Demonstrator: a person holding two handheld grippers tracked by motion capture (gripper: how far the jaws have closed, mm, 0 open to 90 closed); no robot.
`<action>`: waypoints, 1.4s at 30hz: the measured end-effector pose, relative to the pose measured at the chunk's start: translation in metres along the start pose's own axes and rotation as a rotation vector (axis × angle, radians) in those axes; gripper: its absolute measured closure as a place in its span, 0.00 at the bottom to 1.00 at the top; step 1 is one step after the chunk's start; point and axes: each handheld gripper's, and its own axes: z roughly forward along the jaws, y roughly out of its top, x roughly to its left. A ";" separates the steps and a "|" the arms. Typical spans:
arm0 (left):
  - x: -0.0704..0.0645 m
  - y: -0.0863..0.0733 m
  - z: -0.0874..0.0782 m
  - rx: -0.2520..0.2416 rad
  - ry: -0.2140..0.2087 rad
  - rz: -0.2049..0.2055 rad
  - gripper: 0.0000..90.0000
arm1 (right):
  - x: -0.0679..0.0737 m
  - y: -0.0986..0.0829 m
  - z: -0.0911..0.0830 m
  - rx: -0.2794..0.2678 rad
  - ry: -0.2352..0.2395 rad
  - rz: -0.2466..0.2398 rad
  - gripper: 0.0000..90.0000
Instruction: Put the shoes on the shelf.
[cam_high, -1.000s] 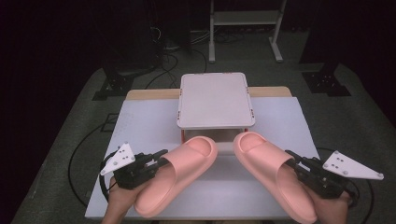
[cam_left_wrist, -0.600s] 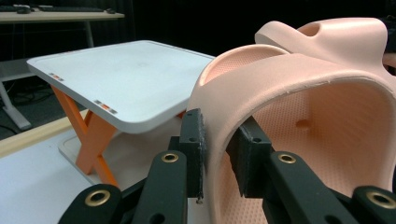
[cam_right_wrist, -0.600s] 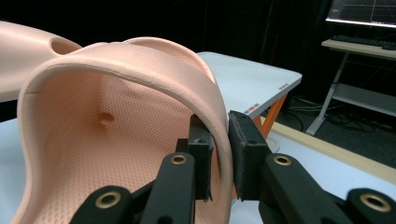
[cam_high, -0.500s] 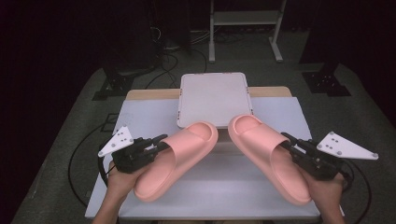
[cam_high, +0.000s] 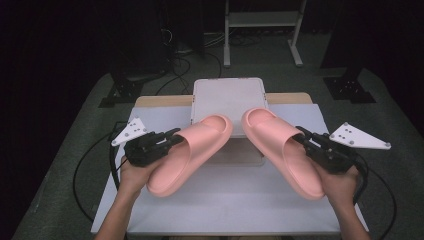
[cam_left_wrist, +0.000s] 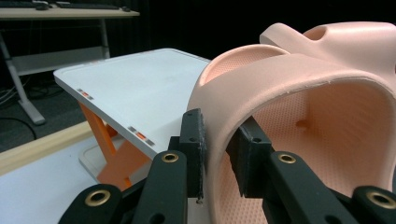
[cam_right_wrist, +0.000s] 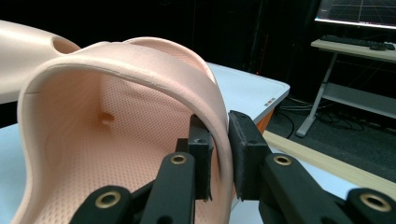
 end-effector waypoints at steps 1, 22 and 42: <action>0.001 0.002 0.001 0.006 0.002 0.002 0.84 | -0.001 0.001 0.002 -0.003 -0.002 -0.002 0.88; 0.024 0.028 0.034 0.032 0.049 -0.023 0.84 | -0.013 0.024 0.044 0.019 -0.045 0.003 0.88; 0.037 0.039 0.054 0.050 0.104 -0.041 0.84 | -0.028 0.027 0.067 0.057 -0.079 0.026 0.88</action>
